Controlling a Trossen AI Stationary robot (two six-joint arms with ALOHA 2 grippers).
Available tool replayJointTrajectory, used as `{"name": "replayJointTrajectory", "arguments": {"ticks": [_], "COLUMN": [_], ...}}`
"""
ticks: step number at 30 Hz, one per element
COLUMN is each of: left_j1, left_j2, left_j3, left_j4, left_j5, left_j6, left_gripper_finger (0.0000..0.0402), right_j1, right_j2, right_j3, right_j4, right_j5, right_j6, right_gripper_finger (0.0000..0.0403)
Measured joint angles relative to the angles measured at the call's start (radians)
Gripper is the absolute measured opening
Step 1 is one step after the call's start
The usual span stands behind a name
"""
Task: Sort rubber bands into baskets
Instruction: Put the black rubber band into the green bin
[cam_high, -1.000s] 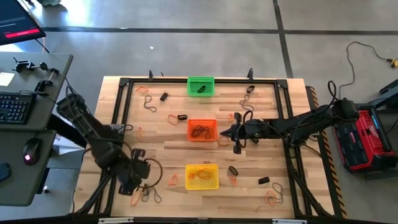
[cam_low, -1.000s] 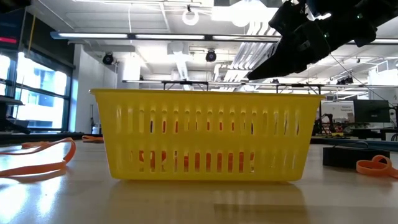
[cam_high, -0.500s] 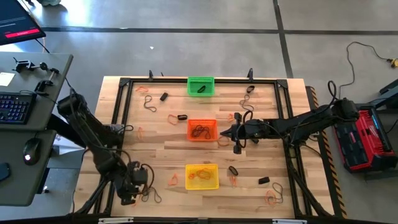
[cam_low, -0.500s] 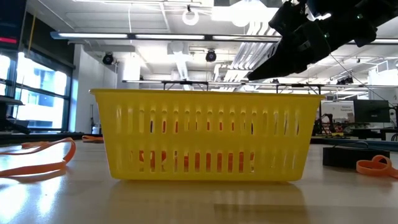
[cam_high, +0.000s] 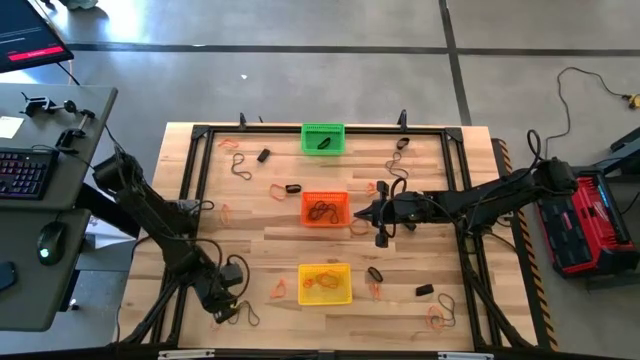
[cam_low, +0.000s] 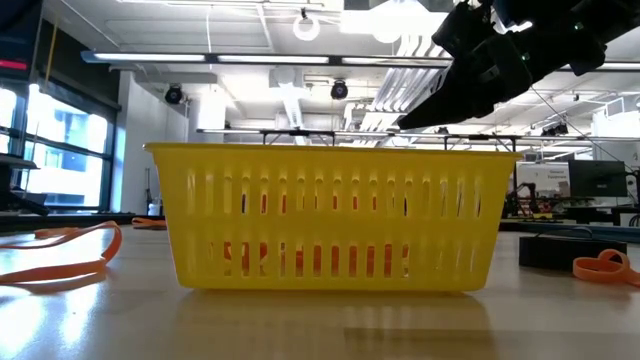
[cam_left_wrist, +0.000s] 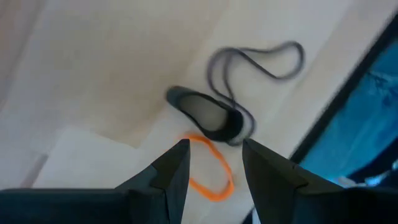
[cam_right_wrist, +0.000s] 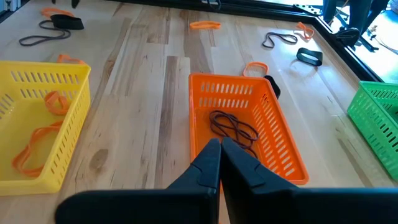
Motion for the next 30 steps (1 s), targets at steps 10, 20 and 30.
{"name": "replayJointTrajectory", "arguments": {"ticks": [10, 20, 30], "left_j1": [0.019, 0.025, 0.026], "left_j2": [0.0, 0.094, 0.091], "left_j3": [-0.031, -0.031, -0.031], "left_j4": [0.0, 0.022, 0.008], "left_j5": [-0.012, -0.003, 0.024], "left_j6": [-0.054, -0.053, -0.001], "left_gripper_finger": [0.014, 0.014, 0.0085], "right_j1": [0.0, 0.0, 0.0], "right_j2": [0.0, 0.0, 0.0], "right_j3": [0.0, 0.0, 0.0], "right_j4": [-0.008, -0.017, -0.018], "right_j5": [0.0, 0.0, 0.0], "right_j6": [0.0, 0.0, 0.005], "right_gripper_finger": [0.0, 0.0, 0.0]}}
